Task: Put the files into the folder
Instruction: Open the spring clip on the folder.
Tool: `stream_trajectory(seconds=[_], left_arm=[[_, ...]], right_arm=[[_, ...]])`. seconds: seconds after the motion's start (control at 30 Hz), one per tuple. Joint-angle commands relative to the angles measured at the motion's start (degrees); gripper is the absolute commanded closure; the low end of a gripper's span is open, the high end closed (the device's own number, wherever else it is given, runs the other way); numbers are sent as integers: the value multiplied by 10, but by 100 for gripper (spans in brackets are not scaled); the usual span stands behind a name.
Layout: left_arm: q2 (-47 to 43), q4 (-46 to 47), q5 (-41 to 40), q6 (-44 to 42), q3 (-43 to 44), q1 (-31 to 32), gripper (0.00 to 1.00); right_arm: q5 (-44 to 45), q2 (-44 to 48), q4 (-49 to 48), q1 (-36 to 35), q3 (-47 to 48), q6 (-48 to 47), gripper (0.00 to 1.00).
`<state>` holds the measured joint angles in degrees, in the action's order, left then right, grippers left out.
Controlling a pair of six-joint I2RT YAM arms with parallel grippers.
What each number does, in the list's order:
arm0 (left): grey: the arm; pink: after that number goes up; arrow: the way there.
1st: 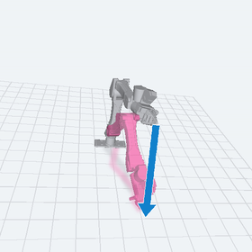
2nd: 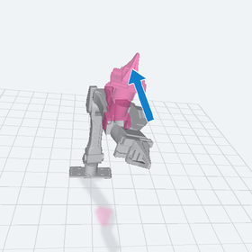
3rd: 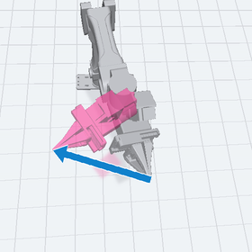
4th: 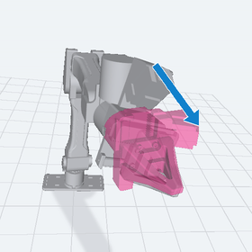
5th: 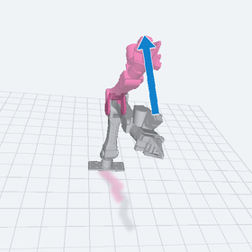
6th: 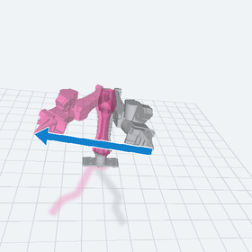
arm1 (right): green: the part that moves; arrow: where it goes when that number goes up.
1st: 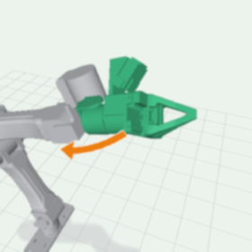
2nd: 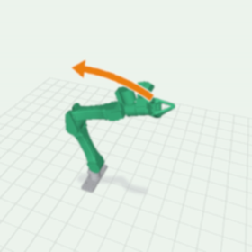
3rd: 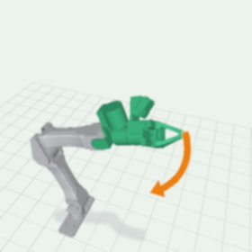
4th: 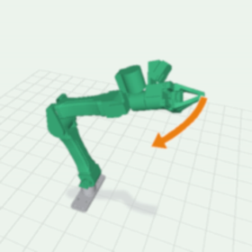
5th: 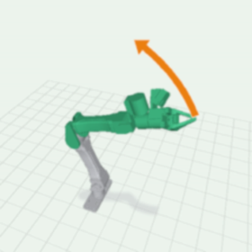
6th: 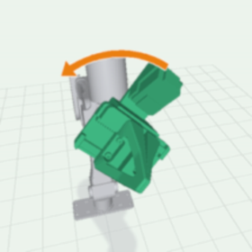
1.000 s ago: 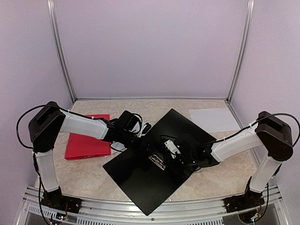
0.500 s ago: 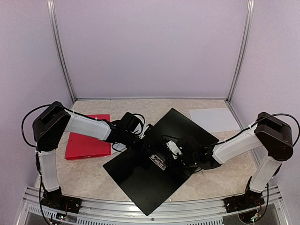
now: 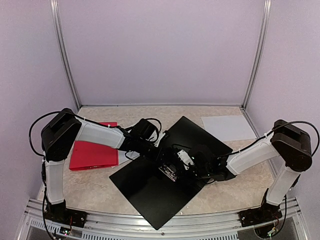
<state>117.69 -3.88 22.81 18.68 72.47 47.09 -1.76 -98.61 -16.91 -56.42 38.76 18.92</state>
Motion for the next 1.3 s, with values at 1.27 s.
stream_trajectory(seconds=[1.27], left_arm=[[-8, -49, -25, -9, -25, 1, 90]], right_arm=[[-56, -41, 53, -1, -18, 16, 100]])
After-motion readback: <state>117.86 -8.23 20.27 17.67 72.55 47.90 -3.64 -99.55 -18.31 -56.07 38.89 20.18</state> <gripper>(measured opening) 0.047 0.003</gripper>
